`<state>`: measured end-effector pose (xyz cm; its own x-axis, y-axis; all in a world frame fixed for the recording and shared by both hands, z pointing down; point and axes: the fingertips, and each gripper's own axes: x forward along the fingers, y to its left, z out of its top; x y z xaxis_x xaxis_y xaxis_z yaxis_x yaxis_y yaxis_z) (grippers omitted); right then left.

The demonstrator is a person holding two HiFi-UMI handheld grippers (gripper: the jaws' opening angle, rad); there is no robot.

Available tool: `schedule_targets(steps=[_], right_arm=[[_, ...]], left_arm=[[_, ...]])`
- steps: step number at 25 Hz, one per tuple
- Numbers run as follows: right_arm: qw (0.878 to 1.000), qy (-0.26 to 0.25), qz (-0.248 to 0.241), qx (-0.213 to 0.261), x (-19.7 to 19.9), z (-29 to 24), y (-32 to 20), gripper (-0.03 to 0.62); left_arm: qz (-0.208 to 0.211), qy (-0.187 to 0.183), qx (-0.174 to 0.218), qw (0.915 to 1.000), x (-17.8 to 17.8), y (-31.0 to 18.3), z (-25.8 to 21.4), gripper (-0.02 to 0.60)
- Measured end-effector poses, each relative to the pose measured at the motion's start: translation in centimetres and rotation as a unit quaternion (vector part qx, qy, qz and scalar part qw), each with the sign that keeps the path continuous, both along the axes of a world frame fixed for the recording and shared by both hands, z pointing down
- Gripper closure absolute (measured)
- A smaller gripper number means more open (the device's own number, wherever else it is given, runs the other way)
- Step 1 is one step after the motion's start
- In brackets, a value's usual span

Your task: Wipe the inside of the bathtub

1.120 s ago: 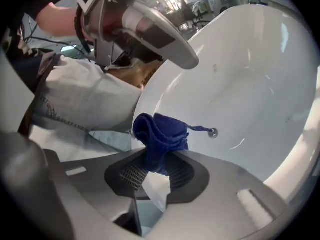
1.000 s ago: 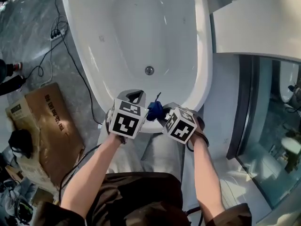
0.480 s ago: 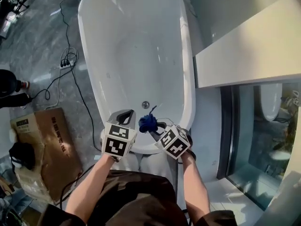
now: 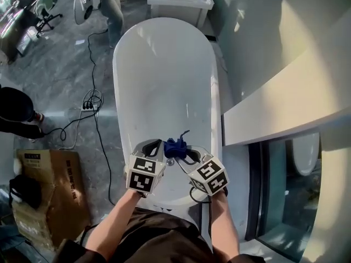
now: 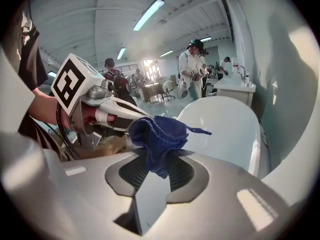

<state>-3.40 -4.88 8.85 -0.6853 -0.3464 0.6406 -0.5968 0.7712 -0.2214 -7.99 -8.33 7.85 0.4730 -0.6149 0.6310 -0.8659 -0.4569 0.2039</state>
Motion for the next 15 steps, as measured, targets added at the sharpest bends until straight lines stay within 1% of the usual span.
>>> schedule_targets(steps=[3, 8, 12, 15], right_arm=[[0.999, -0.013, 0.012, 0.038, -0.3, -3.6, -2.1, 0.497], [0.993, -0.035, 0.040, 0.106, -0.8, -10.0, -4.5, 0.497], [0.983, -0.054, 0.062, 0.162, -1.0, -15.5, -6.6, 0.497], [0.973, -0.074, 0.086, 0.200, -0.7, -19.5, -8.2, 0.497]], left_arm=[[-0.010, 0.008, 0.029, 0.9995, -0.3, -1.7, -3.4, 0.577], [-0.014, 0.018, 0.100, 0.9948, -1.0, -3.3, -9.7, 0.577], [-0.019, 0.033, 0.162, 0.9861, -1.2, -4.9, -15.4, 0.577], [-0.022, 0.037, 0.204, 0.9780, -0.8, -6.3, -19.4, 0.577]])
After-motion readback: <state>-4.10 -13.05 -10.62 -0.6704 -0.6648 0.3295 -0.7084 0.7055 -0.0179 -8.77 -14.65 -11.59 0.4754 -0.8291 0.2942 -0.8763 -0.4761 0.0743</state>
